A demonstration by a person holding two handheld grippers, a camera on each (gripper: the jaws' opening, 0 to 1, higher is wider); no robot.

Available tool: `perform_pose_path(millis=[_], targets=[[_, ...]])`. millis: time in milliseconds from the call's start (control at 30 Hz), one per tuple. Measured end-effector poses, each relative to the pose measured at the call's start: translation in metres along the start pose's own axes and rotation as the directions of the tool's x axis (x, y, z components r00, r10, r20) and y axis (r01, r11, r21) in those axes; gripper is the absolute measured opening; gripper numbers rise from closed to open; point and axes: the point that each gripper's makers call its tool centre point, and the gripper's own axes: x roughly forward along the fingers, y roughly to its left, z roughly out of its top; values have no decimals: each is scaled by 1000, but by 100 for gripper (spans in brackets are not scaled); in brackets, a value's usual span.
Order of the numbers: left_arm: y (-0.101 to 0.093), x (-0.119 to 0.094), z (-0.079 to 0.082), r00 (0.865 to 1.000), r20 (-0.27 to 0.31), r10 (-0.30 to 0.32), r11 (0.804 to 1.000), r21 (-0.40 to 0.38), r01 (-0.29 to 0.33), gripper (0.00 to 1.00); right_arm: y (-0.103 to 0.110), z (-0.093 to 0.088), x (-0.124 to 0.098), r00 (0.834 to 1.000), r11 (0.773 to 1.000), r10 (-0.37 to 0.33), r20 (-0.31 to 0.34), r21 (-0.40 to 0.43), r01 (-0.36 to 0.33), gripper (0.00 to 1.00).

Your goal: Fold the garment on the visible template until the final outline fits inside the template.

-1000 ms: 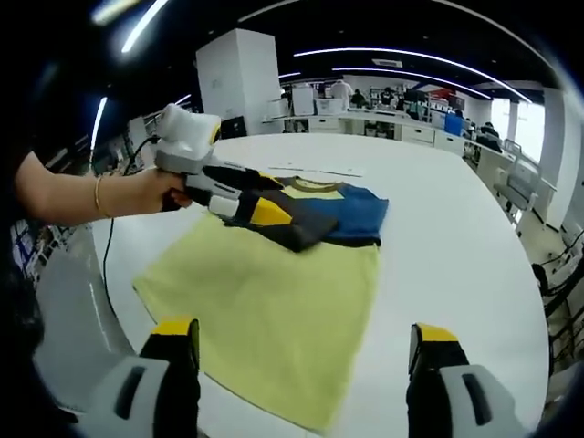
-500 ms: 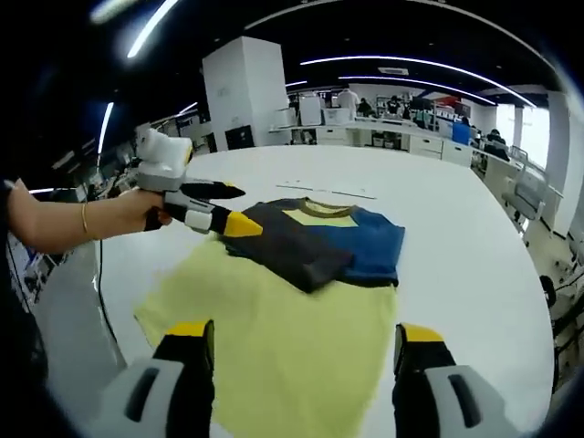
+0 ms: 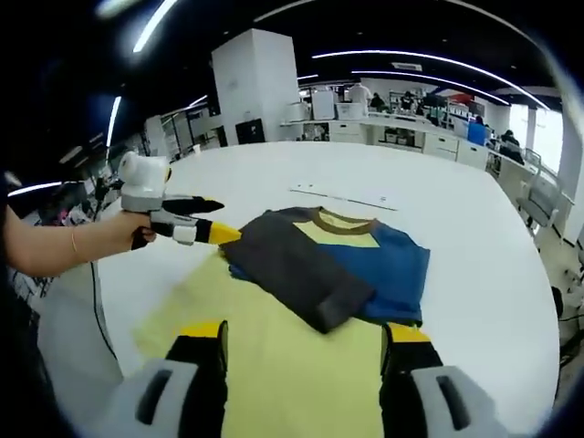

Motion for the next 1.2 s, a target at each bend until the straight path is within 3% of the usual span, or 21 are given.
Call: perform_pose_path(millis=[133,333,533,667,867,1067,1200], targets=[[11,1,-13,999,-27,17,999,-30,-17,46,-3,3,15,1000,1000,-14,-26,-12,14,58],[11,5,-29,999,-48,2,997,-77,-6,31,-4,9,40,998,999,-34,-48,-24,33,52],[9,5,-51,996,-89,7,994,-110,-16,3,-8,10,62,996,998,-61,-67,-6,61,50],[7,4,-57,996,-89,7,987,-160,-21,2,-12,5,76,993,997,-74,-86,17,76,49],[3,0,-58,994,-105,28,988,-151,-44,2,-21,-12,92,978,989,-146,-152,-9,146,43],[5,2,-58,992,-119,36,990,-133,-52,2,-30,-23,97,958,978,-206,-201,-20,207,31],[2,3,-59,991,-124,45,994,-90,-56,2,-37,-25,97,949,972,-236,-210,-38,234,17]])
